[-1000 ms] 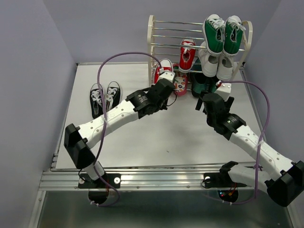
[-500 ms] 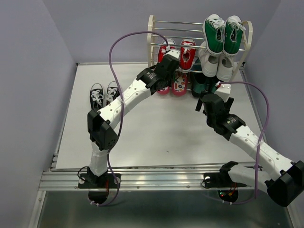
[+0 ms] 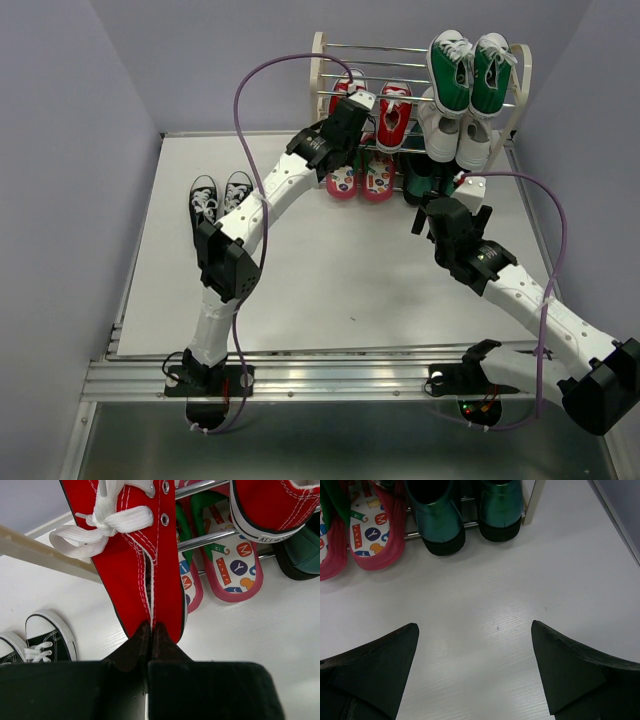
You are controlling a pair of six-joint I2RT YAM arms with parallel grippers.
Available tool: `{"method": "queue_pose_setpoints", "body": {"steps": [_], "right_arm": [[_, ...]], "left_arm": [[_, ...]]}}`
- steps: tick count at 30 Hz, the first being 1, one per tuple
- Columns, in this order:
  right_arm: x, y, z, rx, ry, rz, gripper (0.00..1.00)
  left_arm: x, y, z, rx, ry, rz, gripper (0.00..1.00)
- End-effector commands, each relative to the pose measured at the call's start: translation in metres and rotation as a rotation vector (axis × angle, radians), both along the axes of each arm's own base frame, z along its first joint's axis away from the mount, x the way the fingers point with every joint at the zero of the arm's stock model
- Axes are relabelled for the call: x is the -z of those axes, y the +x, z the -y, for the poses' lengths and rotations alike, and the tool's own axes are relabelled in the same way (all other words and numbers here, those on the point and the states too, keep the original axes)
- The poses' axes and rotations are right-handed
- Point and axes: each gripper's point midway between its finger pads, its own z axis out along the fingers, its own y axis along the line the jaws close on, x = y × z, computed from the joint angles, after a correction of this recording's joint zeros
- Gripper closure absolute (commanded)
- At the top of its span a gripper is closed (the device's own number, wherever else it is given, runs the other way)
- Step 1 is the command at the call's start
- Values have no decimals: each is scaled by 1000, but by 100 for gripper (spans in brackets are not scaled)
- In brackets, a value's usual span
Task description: Place and organize the shoes onto the shoe shelf
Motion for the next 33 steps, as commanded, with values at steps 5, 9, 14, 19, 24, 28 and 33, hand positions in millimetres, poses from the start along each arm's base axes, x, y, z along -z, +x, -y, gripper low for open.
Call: {"method": "queue_pose_setpoints", "body": {"steps": [5,9,14,19,24,28,33], "right_arm": [[-8,-1,6,26,7,33,0],[-8,-1,2,10,20,32,0],[-10,-1,2,7,26,39,0],[-10,-2,4,13,20,38,0],[-10,-1,3,13,20,38,0],[-13,-3,5,16,23,47,0],[-16,-5,7,23,31,59,0]], "left_arm": [[-79,29,12,27,-121,236,100],[-83,40,7,-24,-153,245,100],[-82,45,9,-13,-173,245,100],[-86,48,11,-3,-178,264,100],[-89,57,9,-19,-191,290,100],[-94,65,10,-14,-213,319,100],[-97,70,13,0,-227,338,100]]}}
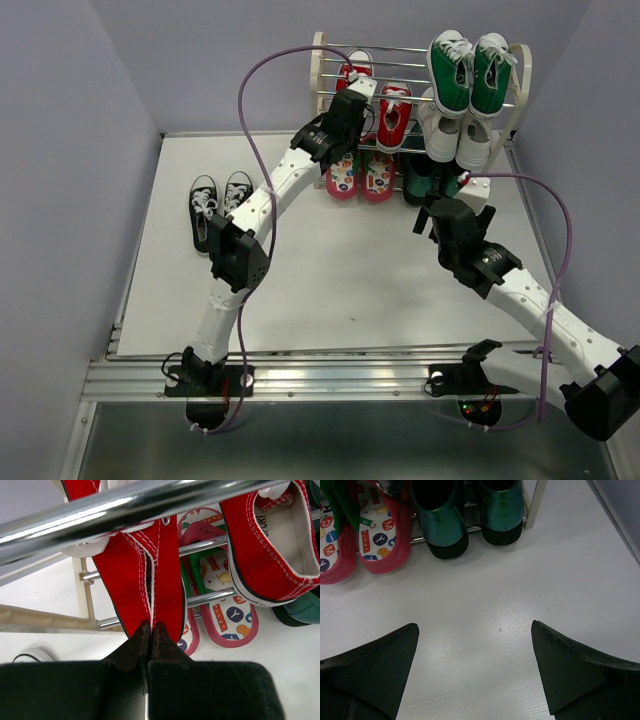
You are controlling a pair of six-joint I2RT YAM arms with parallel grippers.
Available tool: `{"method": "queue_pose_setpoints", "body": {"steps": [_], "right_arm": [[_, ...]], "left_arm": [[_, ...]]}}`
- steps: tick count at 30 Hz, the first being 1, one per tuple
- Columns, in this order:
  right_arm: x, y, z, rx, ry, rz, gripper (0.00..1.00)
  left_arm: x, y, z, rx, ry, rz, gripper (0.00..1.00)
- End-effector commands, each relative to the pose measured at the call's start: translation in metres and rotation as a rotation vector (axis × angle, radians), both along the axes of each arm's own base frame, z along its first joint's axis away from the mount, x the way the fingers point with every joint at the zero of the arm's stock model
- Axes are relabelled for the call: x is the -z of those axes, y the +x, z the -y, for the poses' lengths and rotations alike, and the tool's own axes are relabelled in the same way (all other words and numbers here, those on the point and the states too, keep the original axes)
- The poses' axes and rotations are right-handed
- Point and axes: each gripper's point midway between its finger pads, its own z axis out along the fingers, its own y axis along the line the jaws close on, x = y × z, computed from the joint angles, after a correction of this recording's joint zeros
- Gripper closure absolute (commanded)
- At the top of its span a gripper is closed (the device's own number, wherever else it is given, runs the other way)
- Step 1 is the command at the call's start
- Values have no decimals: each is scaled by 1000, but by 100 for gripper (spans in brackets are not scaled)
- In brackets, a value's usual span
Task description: Place and organize the shoes onto the shoe shelf
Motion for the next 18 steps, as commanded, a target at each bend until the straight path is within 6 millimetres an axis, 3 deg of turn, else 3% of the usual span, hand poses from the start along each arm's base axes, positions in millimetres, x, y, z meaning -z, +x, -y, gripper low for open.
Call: {"method": "queue_pose_setpoints", "body": {"steps": [1,9,14,15,18], "right_arm": [[-9,-2,7,32,12,38,0],[-7,-2,7,32,6,34,0],[-10,-3,8,31,11,41,0],[-10,-3,7,31,13,42,0],[-10,-3,7,31,13,42,0]], "left_arm": [[-94,16,3,-2,-158,242,100],[-86,24,0,-38,-147,245,100],[-83,28,-5,-62,-156,244,88],[-83,29,-5,-68,-155,244,80],[-83,31,-9,-79,-161,247,78]]}}
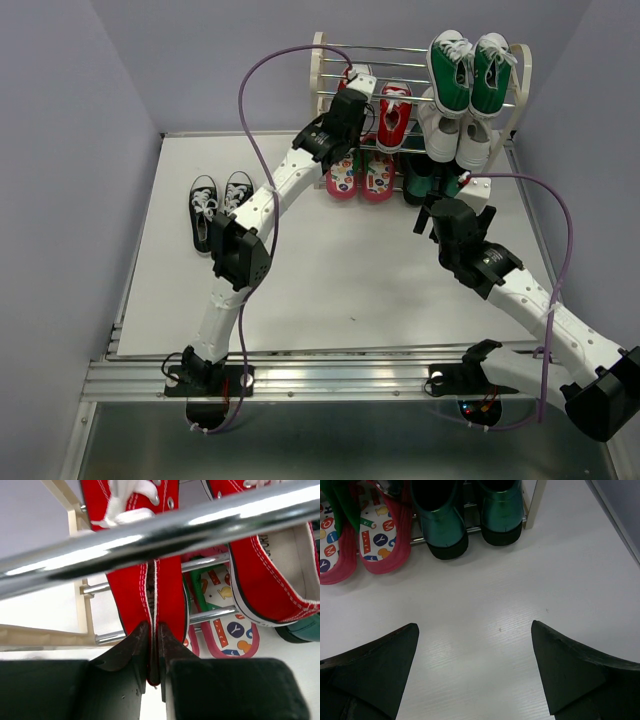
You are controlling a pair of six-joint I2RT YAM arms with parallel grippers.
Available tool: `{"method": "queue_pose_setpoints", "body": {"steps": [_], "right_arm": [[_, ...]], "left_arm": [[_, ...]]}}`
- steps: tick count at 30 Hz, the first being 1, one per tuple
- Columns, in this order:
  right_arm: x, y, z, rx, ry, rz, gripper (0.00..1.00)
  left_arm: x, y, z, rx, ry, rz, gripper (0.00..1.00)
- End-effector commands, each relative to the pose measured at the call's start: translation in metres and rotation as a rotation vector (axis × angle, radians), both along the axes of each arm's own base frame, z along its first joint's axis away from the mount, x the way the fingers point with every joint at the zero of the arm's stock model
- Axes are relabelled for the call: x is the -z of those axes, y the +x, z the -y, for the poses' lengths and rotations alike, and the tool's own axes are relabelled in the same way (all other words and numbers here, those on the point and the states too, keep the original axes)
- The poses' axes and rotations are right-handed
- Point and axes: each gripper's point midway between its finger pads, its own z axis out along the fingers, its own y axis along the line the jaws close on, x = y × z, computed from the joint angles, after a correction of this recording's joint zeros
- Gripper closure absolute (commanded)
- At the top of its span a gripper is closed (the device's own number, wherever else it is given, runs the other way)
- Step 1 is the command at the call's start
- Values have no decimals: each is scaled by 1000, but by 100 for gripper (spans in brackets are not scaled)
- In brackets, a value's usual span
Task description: Place and organize the shoes onto the shoe shelf
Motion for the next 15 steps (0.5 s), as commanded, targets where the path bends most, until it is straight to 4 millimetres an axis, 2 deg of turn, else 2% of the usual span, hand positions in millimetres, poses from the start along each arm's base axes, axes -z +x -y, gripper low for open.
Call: {"method": "queue_pose_setpoints", "body": {"steps": [1,3,8,10,14,15], "right_arm": [[-7,-2,7,31,8,34,0],[-8,-2,7,31,10,36,0],[-7,-1,6,30,8,32,0],[-6,-1,5,26,6,29,0],[-10,0,2,7,17,33,0],[-11,0,2,6,18,36,0]], "left_arm": [[-85,18,-13,-61,-140,211,76],[-82,20,-14,-62,-138,209,70],[-76,22,-13,-59,-138,193,70],[-75,21,-13,-53,-138,190,64],[-78,16,-10,-41,-173,179,59],[-81,15,-9,-34,-178,179,54]]}}
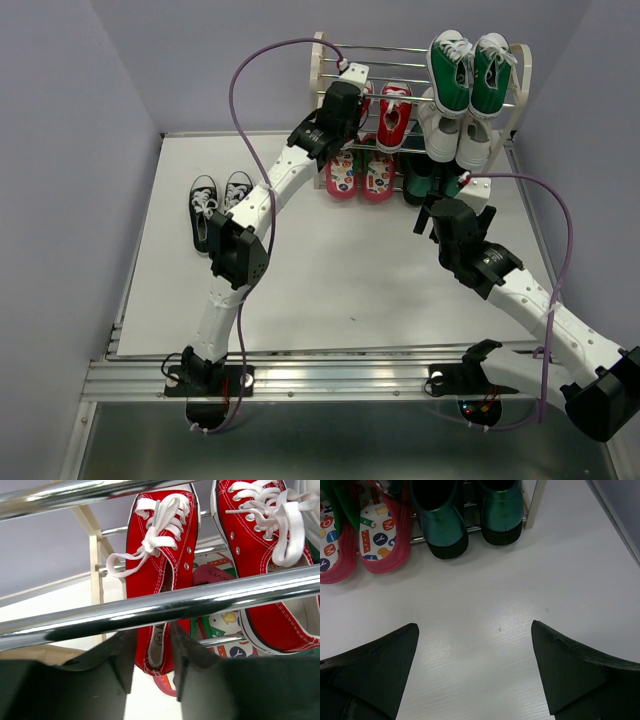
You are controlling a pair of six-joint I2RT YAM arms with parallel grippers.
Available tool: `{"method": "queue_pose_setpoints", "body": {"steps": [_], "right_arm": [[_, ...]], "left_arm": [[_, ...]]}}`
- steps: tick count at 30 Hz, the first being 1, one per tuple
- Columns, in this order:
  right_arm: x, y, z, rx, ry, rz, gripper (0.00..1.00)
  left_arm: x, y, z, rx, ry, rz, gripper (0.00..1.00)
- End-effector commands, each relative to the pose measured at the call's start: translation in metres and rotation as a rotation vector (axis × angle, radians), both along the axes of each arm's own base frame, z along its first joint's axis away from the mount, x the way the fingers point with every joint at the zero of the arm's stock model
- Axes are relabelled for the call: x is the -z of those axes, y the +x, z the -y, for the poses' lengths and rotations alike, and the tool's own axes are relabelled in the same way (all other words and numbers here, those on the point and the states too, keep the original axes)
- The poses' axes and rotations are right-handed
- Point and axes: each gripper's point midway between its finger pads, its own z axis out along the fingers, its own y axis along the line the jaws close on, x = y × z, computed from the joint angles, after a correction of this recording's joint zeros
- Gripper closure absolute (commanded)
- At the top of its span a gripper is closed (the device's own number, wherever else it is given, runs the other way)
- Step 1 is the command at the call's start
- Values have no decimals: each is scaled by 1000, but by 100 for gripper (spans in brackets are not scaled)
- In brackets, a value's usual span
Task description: Place and organize the shoes onto the shoe shelf
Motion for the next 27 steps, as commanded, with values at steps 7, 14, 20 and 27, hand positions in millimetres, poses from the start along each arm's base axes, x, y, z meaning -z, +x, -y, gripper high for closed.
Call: {"method": "queue_pose_setpoints", "body": {"steps": [7,14,20,27], "right_arm": [[-31,11,-12,-39,45,67,0],[-68,53,-61,-209,76,138,0],[-99,95,-85,-231,53,220,0],[-100,120,-88,-148,57,221,0]], "left_arm": [[-57,-15,2,57,-119,85,39],[-42,-9,2,37,-89,74,43],[-45,-8,2,28,-98,83,85],[-53,-8,13,69,-167,93,95]]}}
